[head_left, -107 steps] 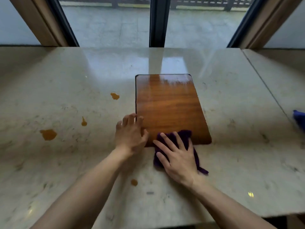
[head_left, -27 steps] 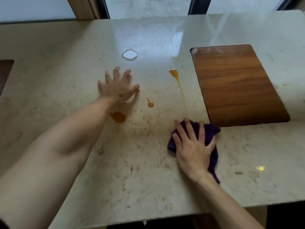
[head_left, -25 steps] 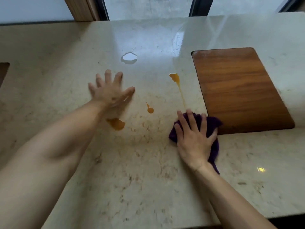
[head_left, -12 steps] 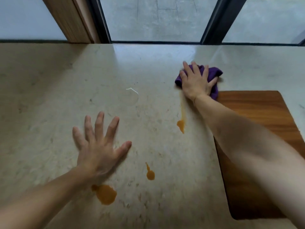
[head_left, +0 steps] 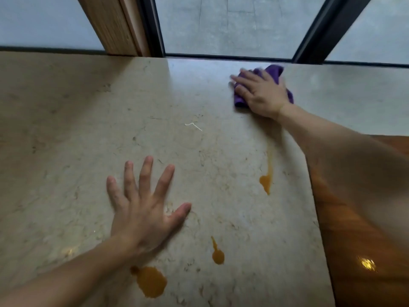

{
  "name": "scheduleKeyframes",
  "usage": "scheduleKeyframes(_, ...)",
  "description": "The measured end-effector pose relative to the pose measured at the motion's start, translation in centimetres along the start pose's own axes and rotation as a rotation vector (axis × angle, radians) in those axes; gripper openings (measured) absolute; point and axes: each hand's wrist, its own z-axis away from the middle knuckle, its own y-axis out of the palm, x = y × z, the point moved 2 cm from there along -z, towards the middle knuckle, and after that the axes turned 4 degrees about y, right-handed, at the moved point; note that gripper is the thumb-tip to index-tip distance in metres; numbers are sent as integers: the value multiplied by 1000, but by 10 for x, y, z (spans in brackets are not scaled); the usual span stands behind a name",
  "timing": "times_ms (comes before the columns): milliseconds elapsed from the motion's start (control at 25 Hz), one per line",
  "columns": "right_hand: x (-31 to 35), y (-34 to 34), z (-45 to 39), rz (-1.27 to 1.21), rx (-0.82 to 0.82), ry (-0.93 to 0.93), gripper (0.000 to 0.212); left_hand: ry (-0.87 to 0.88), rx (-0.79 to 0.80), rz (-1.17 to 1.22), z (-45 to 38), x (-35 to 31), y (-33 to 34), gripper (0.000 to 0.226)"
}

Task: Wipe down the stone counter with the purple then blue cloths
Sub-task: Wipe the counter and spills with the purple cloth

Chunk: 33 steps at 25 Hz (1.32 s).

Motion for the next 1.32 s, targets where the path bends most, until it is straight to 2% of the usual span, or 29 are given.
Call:
scheduleKeyframes(120, 21, 18, 97, -11, -17, -85, 44, -15, 7, 9, 1, 0, -3, 87)
scheduleKeyframes(280, 53, 41, 240, -7, -7, -71, 47, -27, 22, 35, 2, 0, -7, 88)
scheduleKeyframes(440, 85, 77, 397, 49, -2, 21, 51, 35, 49, 122, 15, 15, -27, 87)
scheduleKeyframes(600, 122, 100, 533, 31, -30, 150, 49, 68, 22, 222, 69, 46, -45, 80)
scheduleKeyframes(760, 185, 121, 635, 36, -1, 201, 49, -3, 124, 218, 128, 63, -43, 69)
scheduleKeyframes(880, 226, 133, 644, 25, 45, 261, 51, -21, 110, 234, 149, 72, -44, 66)
scheduleKeyframes(1040, 241, 131, 601, 37, 54, 346, 52, 10, 18, 179, 143, 92, -40, 65)
scheduleKeyframes(1320, 198, 118, 440, 2, -44, 422, 52, 16, 38, 82, 74, 110, -26, 65)
